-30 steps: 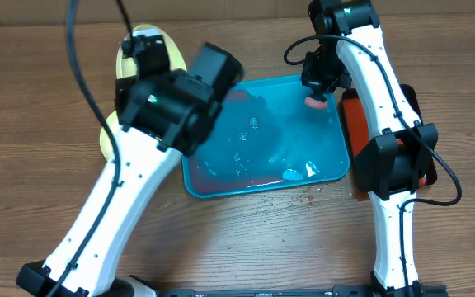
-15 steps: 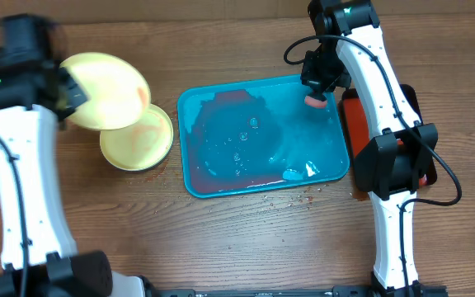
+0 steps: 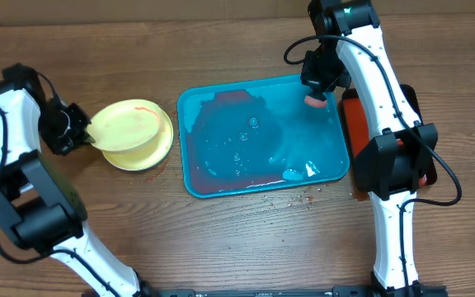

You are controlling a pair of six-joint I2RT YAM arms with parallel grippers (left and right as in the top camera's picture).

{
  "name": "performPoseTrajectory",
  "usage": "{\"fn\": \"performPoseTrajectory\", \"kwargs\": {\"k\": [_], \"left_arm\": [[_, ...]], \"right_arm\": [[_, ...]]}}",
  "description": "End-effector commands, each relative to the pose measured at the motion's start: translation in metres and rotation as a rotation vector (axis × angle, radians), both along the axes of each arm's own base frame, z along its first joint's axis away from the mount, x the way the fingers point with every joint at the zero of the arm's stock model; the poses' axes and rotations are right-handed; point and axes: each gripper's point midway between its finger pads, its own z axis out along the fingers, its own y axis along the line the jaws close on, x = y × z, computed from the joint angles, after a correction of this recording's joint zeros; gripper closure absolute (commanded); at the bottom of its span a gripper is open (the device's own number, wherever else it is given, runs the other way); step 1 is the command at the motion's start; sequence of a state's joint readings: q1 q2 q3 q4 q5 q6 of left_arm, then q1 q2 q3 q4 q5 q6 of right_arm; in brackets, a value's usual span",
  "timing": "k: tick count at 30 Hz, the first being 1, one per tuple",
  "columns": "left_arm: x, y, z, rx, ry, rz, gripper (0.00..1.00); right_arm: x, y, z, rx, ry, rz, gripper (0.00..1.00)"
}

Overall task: Clean dirty plates on tray and stack at the side
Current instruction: 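Lower the yellow plate onto the plate stack and release it, then lower the sponge into the red tray and open the right gripper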

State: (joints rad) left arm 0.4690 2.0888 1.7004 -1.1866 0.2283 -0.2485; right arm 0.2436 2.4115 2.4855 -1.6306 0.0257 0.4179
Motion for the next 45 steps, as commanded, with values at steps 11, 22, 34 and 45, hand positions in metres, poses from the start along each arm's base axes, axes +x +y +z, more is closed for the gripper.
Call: {"fn": "performPoseTrajectory", "kwargs": {"k": [11,22,34,45], "left_arm": [[-0.006,-0.004,-0.019,-0.03,0.052,-0.054,0.34],[0.01,-0.028,0.082,0.088,-0.171,-0.191,0.14],[0.029,-0.128,0.13,0.127,-0.332,-0.443,0.02],[0.041,-0.182,0.127,0.133,-0.37,-0.579,0.0]], "right_arm": [[0.004,0.003,0.029,0.021,-0.076,0.003,0.96],[-0.006,-0.027,0.027,0.002,-0.012,-0.012,0.96],[-0.003,-0.121,0.02,0.018,0.016,-0.021,0.96],[-0.071,-0.18,-0.054,0.043,0.338,-0.151,0.96]]}}
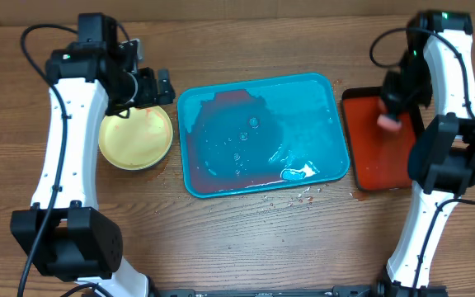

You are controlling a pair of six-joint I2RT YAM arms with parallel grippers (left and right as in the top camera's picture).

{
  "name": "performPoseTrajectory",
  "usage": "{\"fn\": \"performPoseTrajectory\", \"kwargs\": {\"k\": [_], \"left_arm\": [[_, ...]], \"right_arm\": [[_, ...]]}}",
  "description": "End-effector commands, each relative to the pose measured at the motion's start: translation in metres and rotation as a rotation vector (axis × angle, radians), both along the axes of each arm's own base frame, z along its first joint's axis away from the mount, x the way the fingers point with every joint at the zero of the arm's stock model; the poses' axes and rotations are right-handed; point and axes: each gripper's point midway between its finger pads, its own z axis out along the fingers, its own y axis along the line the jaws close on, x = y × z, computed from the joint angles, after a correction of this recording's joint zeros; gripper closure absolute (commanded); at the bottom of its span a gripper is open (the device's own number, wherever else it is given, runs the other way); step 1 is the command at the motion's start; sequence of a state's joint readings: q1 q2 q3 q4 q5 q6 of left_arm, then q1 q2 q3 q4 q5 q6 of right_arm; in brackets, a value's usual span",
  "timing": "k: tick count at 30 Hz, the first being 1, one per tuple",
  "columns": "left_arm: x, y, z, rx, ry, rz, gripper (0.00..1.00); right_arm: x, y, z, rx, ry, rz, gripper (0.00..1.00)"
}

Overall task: Clean dirty plates on tray and stack at the side
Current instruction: 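Lower the sponge into the red tray and open the right gripper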

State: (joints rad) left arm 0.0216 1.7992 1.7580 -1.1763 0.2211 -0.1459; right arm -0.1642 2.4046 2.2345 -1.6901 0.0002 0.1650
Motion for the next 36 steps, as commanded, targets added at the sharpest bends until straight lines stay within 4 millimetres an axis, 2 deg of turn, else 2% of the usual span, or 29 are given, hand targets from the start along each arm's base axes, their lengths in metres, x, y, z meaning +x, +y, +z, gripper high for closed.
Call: {"fn": "performPoseTrajectory", "kwargs": {"k": [1,4,7,13,20,23,25,27,29,36], "left_arm": [[0.004,-0.009,-0.003,0.02,-0.01,-0.041,0.0],[0.007,-0.015,-0.001,0.02,-0.025,-0.054,0.0],[0.009,-0.016,-0.001,0.02,-0.033,-0.056,0.0],[0.009,-0.016,-0.001,0.02,-0.033,-0.056,0.0],[0.009,-0.016,-0.001,0.021,-0.033,-0.056,0.0],[0.009,-0.016,-0.001,0.02,-0.033,-0.056,0.0],[0.009,-0.016,-0.001,0.021,-0.033,-0.056,0.0],[0.009,-0.016,-0.001,0.02,-0.033,-0.056,0.0],[0.009,-0.016,-0.001,0.02,-0.033,-0.056,0.0],[0.009,-0.016,-0.001,0.02,-0.033,-0.056,0.0]], "right_arm": [[-0.021,-0.005,-0.007,0.016,0.054,-0.006,0.96],[-0.025,-0.006,-0.012,0.02,0.069,-0.012,0.96],[-0.019,-0.006,-0.004,0.012,0.03,-0.01,0.91],[-0.007,-0.005,0.027,-0.01,-0.087,-0.006,0.8],[-0.014,-0.001,0.076,-0.018,-0.184,-0.012,0.58],[-0.02,0.006,0.111,0.001,-0.273,-0.013,0.51],[-0.025,0.012,0.139,0.015,-0.353,-0.012,0.43],[-0.033,0.018,0.169,0.029,-0.438,-0.01,0.27],[-0.045,0.023,0.198,0.034,-0.52,-0.006,0.02],[-0.106,0.041,0.278,0.03,-0.753,-0.009,0.0]]}}
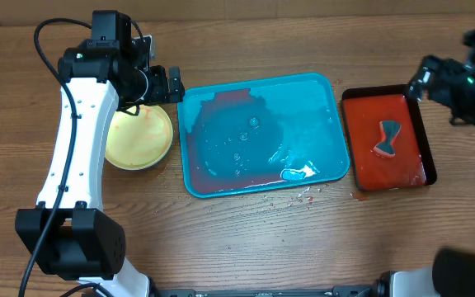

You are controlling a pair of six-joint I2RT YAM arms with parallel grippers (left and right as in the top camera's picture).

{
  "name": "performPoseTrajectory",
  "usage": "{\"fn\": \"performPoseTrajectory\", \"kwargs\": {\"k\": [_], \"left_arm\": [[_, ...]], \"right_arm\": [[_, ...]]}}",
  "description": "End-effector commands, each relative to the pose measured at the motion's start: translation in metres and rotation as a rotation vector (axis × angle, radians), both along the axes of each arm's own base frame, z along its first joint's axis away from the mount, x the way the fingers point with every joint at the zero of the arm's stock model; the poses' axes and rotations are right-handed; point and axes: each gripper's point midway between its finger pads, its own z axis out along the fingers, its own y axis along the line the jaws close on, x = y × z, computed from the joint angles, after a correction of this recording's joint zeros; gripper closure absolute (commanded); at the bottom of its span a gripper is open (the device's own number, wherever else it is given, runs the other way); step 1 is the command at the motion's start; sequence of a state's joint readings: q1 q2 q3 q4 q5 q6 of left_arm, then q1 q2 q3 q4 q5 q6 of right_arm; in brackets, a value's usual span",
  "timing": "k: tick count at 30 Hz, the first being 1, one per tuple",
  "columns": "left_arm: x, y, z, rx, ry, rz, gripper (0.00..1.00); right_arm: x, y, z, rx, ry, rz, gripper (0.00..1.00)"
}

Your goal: Clean dirty plates on tray and stack at the side

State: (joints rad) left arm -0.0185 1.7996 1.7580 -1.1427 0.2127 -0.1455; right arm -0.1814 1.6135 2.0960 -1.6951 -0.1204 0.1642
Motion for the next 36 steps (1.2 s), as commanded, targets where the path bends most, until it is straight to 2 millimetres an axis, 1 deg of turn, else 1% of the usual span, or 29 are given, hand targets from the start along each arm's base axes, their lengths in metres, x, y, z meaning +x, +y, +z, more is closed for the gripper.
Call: {"fn": "performPoseTrajectory", "kwargs": {"k": [1,3,6,9,10,11,12,14,17,21,26,30,32,34,36], "left_arm": [[0.002,0.0,-0.003,0.013,0.0,-0.018,0.0],[0.002,0.0,-0.003,0.013,0.0,-0.018,0.0],[0.002,0.0,-0.003,0.013,0.0,-0.018,0.0],[0.002,0.0,-0.003,0.013,0.0,-0.018,0.0],[0.002,0.0,-0.003,0.013,0.0,-0.018,0.0],[0.002,0.0,-0.003,0.013,0.0,-0.018,0.0],[0.002,0.0,-0.003,0.013,0.0,-0.018,0.0],[0.002,0.0,-0.003,0.013,0.0,-0.018,0.0],[0.002,0.0,-0.003,0.013,0.0,-0.018,0.0],[0.002,0.0,-0.003,0.013,0.0,-0.018,0.0],[0.002,0.0,-0.003,0.013,0.0,-0.018,0.0],[0.002,0.0,-0.003,0.013,0.0,-0.018,0.0],[0.002,0.0,-0.003,0.013,0.0,-0.018,0.0],[0.002,0.0,-0.003,0.013,0.0,-0.018,0.0],[0.002,0.0,-0.003,0.013,0.0,-0.018,0.0]], "right_arm": [[-0.027,0.015,0.037,0.023,-0.128,0.011,0.0],[-0.045,0.026,0.056,0.035,-0.202,0.037,0.0],[-0.074,0.049,0.084,0.085,-0.316,0.105,0.0],[-0.102,0.069,0.105,0.141,-0.413,0.167,0.0],[-0.115,0.076,0.114,0.163,-0.455,0.193,0.0],[-0.123,0.077,0.118,0.156,-0.479,0.195,0.0],[-0.136,0.078,0.124,0.14,-0.518,0.196,0.0],[-0.146,0.075,0.128,0.112,-0.548,0.186,0.0],[-0.156,0.076,0.132,0.106,-0.575,0.188,0.0],[-0.156,0.069,0.131,0.069,-0.576,0.161,0.0],[-0.151,0.06,0.131,0.027,-0.577,0.134,0.0],[-0.133,0.057,0.141,-0.016,-0.647,0.166,0.0],[-0.12,0.055,0.143,-0.027,-0.685,0.171,0.0],[-0.107,0.055,0.142,-0.03,-0.727,0.178,0.0],[-0.089,0.054,0.137,-0.042,-0.787,0.192,0.0]]}}
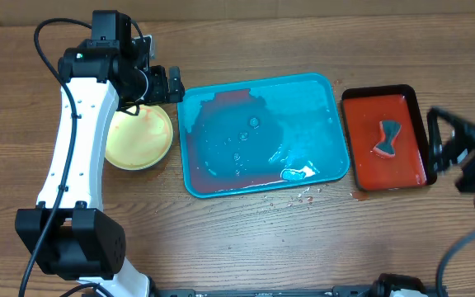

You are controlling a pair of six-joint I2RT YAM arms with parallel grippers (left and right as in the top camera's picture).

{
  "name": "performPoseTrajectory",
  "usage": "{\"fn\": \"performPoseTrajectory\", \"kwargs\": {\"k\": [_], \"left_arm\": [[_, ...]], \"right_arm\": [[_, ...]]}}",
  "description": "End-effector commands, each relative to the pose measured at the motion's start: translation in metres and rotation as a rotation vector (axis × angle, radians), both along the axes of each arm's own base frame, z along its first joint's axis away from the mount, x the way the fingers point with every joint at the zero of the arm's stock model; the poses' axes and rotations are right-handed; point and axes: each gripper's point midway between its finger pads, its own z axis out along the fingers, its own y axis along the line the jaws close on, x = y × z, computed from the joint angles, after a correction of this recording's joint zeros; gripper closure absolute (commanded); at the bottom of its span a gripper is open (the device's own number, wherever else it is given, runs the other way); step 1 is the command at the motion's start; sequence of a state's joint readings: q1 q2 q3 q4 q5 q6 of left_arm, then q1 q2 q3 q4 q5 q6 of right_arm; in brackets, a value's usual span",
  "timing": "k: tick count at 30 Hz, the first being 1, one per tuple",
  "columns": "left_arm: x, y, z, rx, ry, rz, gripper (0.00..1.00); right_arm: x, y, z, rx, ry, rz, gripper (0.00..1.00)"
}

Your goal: Clean dirty plates on tray and stack at the side

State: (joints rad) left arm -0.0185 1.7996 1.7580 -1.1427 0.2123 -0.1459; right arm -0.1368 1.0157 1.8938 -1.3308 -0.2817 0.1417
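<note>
The blue tray (pixel 328 99) lies in the middle of the table, wet, with reddish smears and a small white scrap near its front edge. Left of it sits a stack of yellow plates (pixel 138 142). My left gripper (pixel 171 85) hovers open above the stack's far right rim, holding nothing. A grey and pink sponge (pixel 387 138) lies in the red tray (pixel 365 165) on the right. My right gripper (pixel 438 142) stands open just off that tray's right edge, empty.
Small crumbs and drops lie on the wood in front of the blue tray (pixel 299 198). The left arm (pixel 68 157) reaches over the table's left side. A cardboard wall (pixel 221 8) runs along the back.
My right gripper has moved from the far right corner down to the right edge of the red tray. The left arm, plates and sponge are unchanged.
My left gripper was at the yellow plate's left rim and my right one held the sponge over the blue tray's far corner. Then the left was above the stack and the sponge was over the red tray. Then the sponge lay there, with my right gripper open and apart.
</note>
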Motion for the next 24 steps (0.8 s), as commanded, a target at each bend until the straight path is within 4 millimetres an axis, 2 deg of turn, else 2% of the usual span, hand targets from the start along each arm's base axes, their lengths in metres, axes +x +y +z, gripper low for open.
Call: {"fn": "performPoseTrajectory", "kwargs": {"k": [1,5,8,9,15,19,24], "left_arm": [[0.002,-0.001,-0.003,0.012,0.0,-0.019,0.0],[0.002,-0.001,-0.003,0.012,0.0,-0.019,0.0],[0.002,-0.001,-0.003,0.012,0.0,-0.019,0.0],[0.002,-0.001,-0.003,0.012,0.0,-0.019,0.0],[0.002,-0.001,-0.003,0.012,0.0,-0.019,0.0],[0.002,-0.001,-0.003,0.012,0.0,-0.019,0.0],[0.002,-0.001,-0.003,0.012,0.0,-0.019,0.0]], "right_arm": [[0.019,-0.001,-0.018,-0.033,-0.042,0.017,0.0],[0.042,0.012,-0.041,-0.096,-0.192,0.1,0.0],[0.048,0.021,-0.07,-0.102,-0.284,0.13,0.0],[0.049,0.025,-0.09,-0.104,-0.335,0.147,0.0],[0.039,0.034,-0.163,-0.109,-0.463,0.175,0.0],[0.031,0.036,-0.203,-0.11,-0.504,0.18,0.0],[0.024,0.036,-0.235,-0.112,-0.517,0.181,0.0]]}}
